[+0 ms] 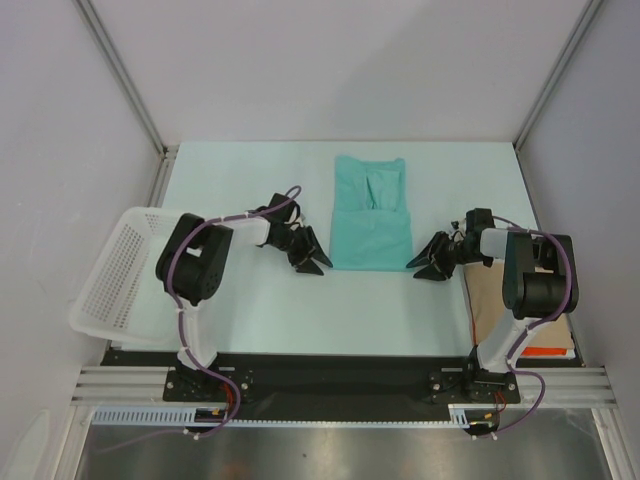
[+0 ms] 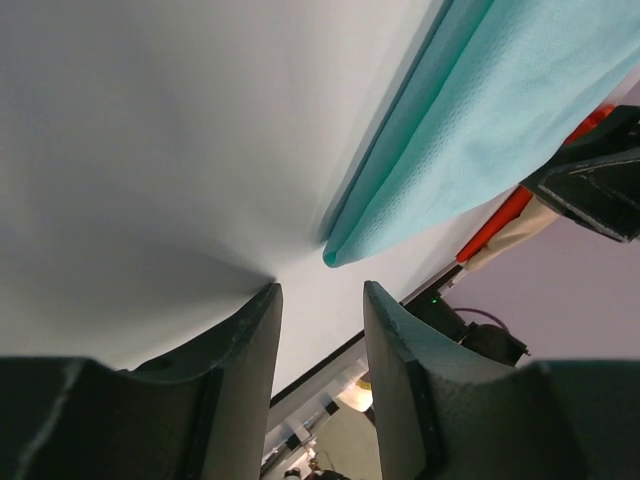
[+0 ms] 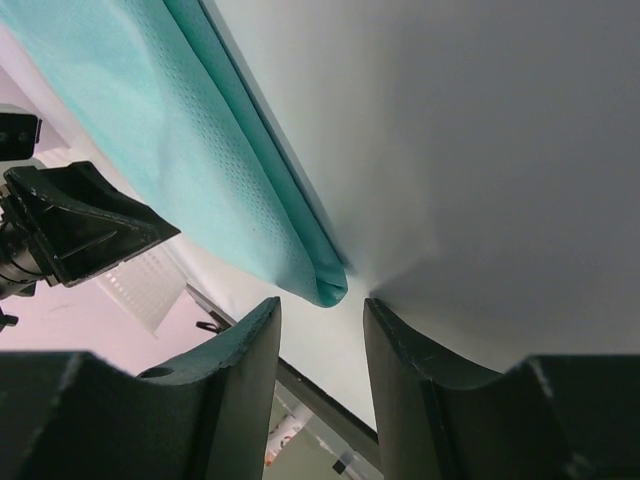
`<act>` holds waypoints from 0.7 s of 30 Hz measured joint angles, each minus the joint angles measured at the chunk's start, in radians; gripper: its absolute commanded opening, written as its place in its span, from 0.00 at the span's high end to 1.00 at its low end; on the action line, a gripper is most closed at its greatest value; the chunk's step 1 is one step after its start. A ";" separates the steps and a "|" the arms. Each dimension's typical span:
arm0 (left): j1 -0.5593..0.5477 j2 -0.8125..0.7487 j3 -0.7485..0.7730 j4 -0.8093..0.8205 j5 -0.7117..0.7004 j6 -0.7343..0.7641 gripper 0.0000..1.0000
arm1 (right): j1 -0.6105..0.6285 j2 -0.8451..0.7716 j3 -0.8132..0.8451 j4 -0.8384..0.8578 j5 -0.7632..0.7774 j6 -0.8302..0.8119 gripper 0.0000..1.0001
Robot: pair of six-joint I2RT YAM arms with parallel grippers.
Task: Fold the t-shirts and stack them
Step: Fold the tshirt
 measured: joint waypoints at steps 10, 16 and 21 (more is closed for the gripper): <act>-0.011 0.026 0.014 0.012 0.010 -0.072 0.58 | 0.000 0.003 0.000 0.008 0.003 0.003 0.57; -0.016 0.048 0.041 0.011 0.008 -0.087 0.62 | 0.000 0.003 0.000 0.009 0.007 0.003 0.58; -0.016 0.060 0.053 0.013 0.008 -0.089 0.66 | 0.007 0.003 0.001 0.009 0.009 0.003 0.57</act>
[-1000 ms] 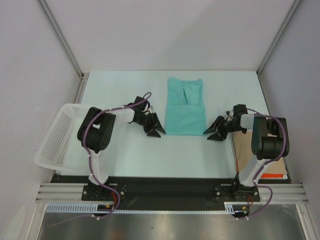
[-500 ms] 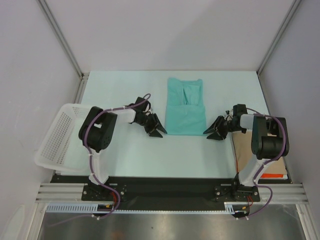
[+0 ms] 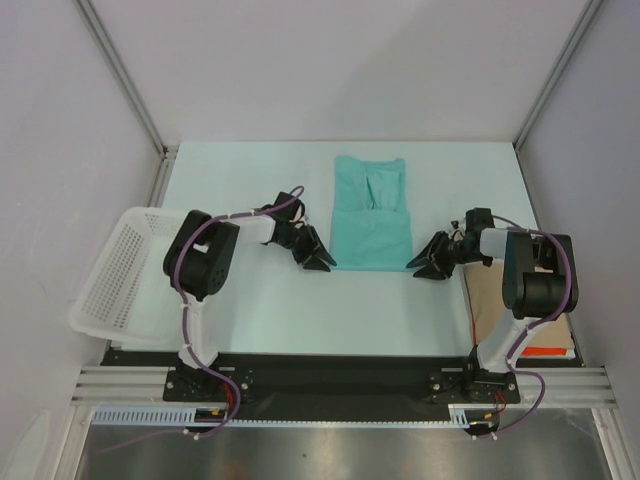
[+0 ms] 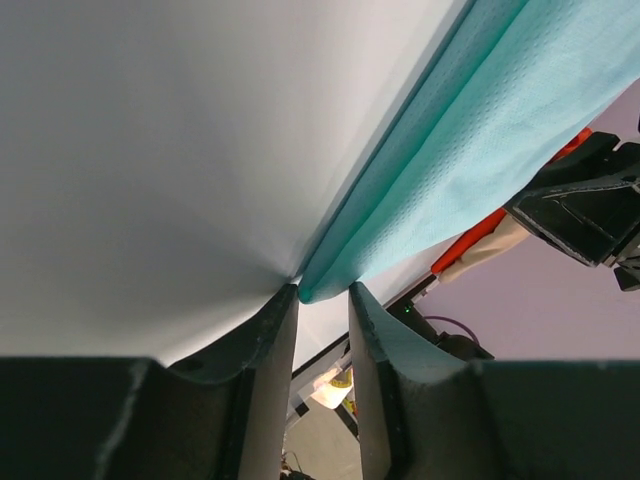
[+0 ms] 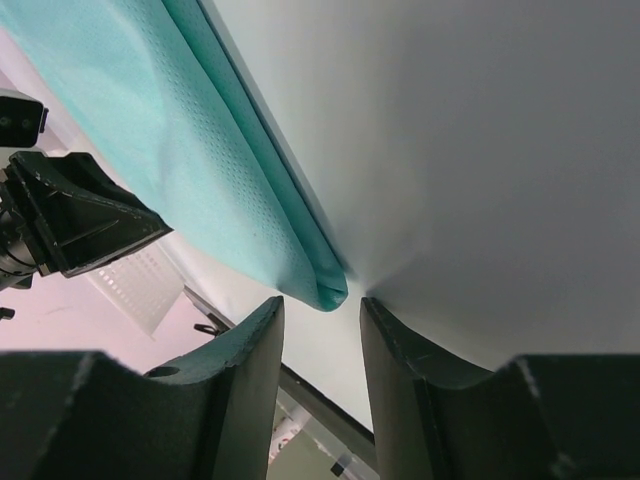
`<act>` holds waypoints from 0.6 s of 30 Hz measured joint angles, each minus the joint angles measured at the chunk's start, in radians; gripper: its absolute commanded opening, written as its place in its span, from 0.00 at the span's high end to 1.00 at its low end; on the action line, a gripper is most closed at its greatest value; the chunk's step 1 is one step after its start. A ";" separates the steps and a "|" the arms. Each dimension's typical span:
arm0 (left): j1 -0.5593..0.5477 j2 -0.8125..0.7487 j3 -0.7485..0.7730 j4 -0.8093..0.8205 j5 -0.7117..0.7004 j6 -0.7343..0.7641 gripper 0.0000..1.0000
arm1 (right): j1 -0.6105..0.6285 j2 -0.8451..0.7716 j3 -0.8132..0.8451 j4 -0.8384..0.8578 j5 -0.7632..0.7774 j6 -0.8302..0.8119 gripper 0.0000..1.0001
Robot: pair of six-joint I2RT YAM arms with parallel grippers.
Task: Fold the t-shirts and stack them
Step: Fold the tshirt
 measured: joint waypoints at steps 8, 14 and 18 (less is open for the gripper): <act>0.000 0.011 0.005 0.004 0.000 0.001 0.76 | 0.008 0.005 0.012 0.000 0.011 0.000 0.57; -0.002 0.026 0.026 -0.005 -0.008 0.004 0.92 | 0.012 0.018 0.030 0.002 0.018 0.000 0.61; -0.002 0.035 0.044 -0.023 -0.010 0.013 1.00 | 0.014 0.033 0.040 0.010 0.037 -0.002 0.90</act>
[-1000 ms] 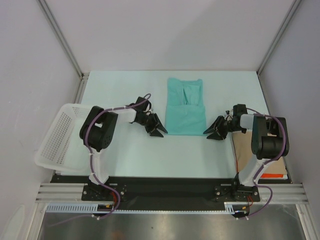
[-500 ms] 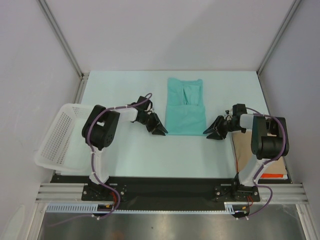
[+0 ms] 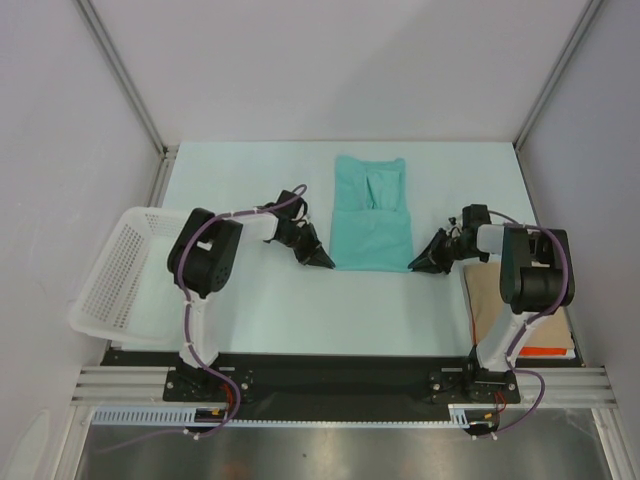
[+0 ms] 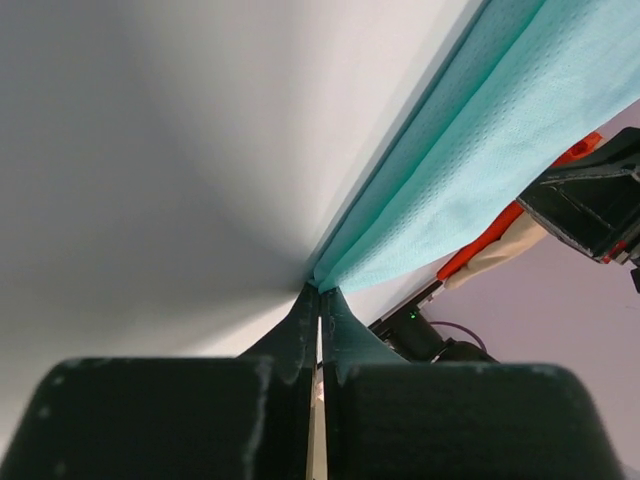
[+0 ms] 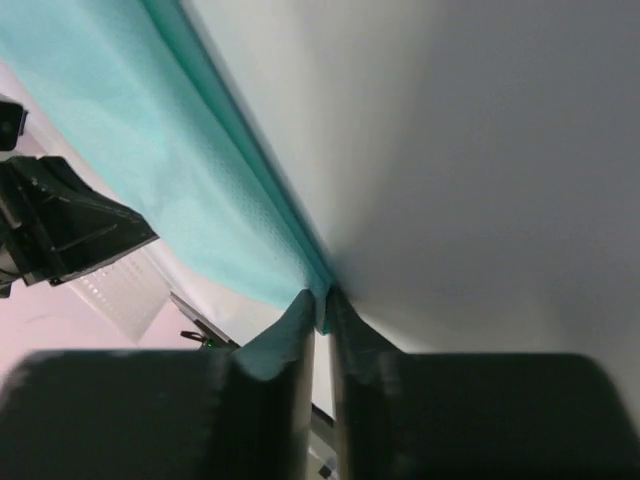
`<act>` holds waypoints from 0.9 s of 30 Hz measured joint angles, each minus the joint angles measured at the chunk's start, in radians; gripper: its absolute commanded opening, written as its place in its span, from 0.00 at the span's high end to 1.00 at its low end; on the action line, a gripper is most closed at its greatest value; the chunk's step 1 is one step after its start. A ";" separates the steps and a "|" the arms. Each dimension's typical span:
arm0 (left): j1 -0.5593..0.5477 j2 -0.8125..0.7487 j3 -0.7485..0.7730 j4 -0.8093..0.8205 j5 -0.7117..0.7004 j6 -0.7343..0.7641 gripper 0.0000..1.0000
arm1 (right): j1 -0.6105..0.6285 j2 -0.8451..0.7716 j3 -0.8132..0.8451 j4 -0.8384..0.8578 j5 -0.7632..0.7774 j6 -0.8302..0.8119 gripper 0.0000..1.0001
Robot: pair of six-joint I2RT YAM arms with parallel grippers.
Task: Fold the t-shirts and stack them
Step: Fold the tshirt
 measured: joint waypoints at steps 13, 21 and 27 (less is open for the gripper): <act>-0.014 -0.211 -0.270 0.079 -0.095 0.064 1.00 | 0.152 -0.169 -0.126 -0.025 0.111 0.008 1.00; -0.144 -0.533 -0.557 0.014 -0.243 0.068 1.00 | 0.253 -0.586 -0.330 -0.158 0.175 0.084 1.00; -0.239 -0.773 -0.621 -0.122 -0.317 0.019 1.00 | 0.300 -0.828 -0.375 -0.273 0.186 0.151 1.00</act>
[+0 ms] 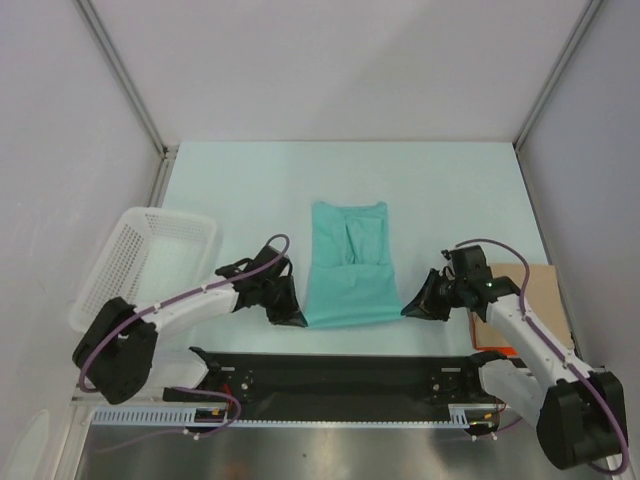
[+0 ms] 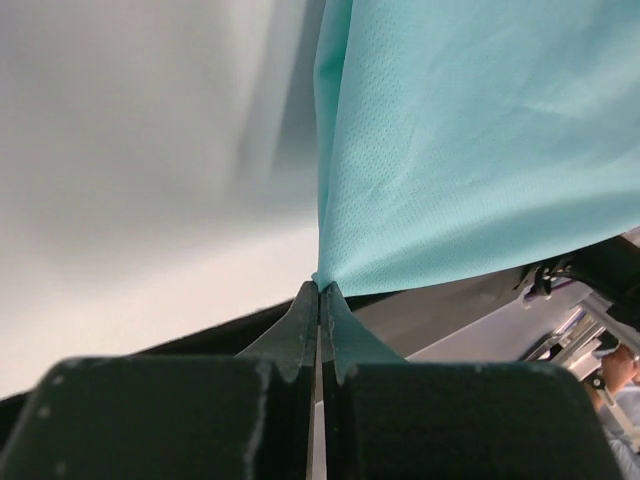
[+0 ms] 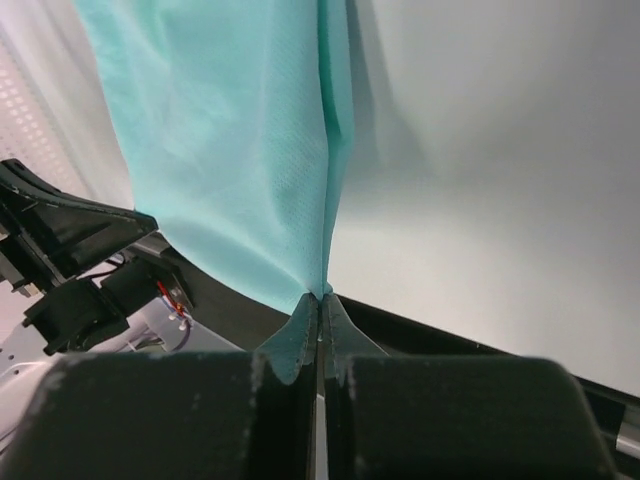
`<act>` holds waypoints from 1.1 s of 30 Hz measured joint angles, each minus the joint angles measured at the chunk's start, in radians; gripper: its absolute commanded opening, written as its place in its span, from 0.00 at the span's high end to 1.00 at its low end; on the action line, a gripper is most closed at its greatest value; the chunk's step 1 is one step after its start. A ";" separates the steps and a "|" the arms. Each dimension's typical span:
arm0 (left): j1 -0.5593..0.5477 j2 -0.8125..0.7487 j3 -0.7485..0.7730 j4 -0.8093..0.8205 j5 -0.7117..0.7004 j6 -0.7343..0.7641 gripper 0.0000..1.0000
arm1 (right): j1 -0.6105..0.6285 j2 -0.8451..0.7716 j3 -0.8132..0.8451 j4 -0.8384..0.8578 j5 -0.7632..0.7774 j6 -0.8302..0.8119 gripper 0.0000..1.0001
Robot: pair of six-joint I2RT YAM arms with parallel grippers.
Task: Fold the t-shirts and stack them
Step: Fold the tshirt
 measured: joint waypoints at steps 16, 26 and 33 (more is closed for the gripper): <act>0.127 0.197 0.413 -0.240 -0.058 0.089 1.00 | -0.018 0.279 0.292 -0.027 0.024 -0.020 1.00; 0.266 0.457 0.810 -0.331 -0.025 0.227 1.00 | -0.077 0.554 0.602 -0.013 -0.010 -0.063 1.00; 0.290 0.646 1.034 -0.370 0.004 0.277 1.00 | -0.110 0.754 0.779 -0.013 -0.038 -0.069 1.00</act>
